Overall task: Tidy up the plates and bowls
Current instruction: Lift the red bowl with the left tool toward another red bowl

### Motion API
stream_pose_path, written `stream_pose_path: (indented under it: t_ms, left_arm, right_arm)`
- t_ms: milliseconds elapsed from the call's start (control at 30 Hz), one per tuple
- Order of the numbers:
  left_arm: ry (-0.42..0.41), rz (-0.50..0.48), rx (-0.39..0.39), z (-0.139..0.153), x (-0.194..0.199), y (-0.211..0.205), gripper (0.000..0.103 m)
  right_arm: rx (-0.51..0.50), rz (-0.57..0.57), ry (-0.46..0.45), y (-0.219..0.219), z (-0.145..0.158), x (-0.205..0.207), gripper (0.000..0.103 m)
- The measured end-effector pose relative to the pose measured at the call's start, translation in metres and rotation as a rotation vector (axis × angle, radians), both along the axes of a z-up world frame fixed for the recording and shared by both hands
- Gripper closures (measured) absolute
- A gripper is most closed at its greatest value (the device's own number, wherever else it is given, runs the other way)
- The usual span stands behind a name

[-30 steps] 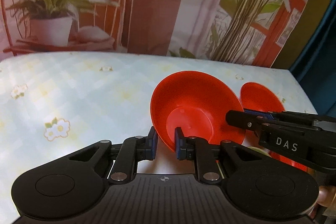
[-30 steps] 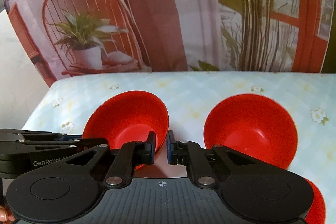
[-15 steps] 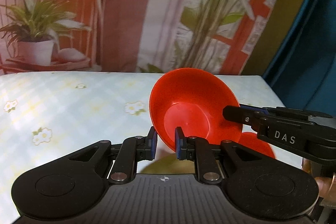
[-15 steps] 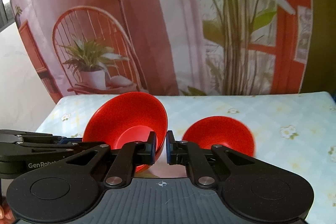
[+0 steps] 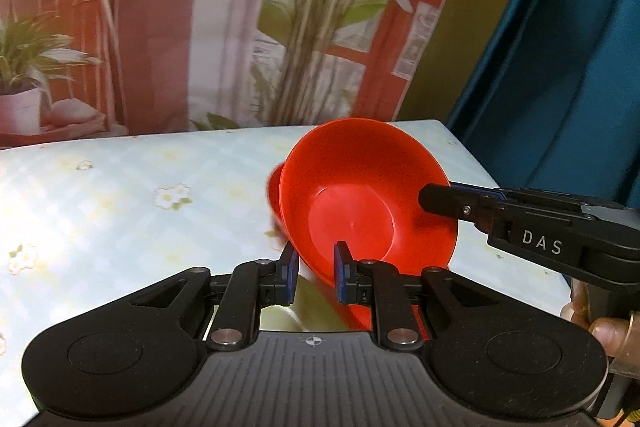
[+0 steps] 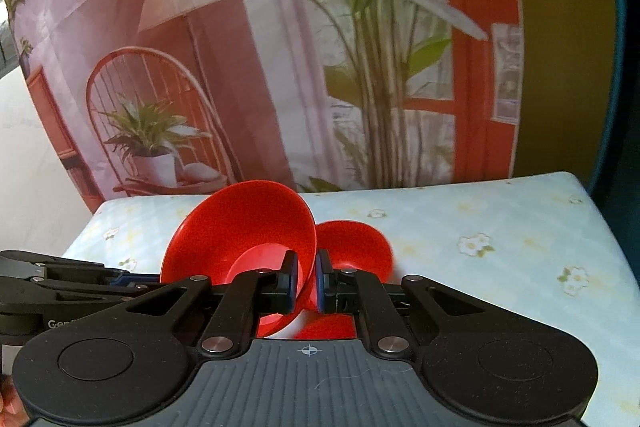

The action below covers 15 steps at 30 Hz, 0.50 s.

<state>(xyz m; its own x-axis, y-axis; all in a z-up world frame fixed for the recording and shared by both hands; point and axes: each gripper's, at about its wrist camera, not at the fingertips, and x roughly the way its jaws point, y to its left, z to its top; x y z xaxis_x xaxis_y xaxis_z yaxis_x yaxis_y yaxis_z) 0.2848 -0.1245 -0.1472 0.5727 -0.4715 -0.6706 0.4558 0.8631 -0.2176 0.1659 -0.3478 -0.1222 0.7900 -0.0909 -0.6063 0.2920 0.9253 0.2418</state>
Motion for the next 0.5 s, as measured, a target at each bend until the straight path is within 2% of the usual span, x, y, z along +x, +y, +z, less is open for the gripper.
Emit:
stream_pose_path:
  t_ms: [500]
  left_arm:
    - [0.068,-0.086,0.036,-0.03,-0.002,-0.044,0.083]
  right_arm:
    - [0.009,-0.064,0.064,-0.028,-0.027,-0.039,0.094]
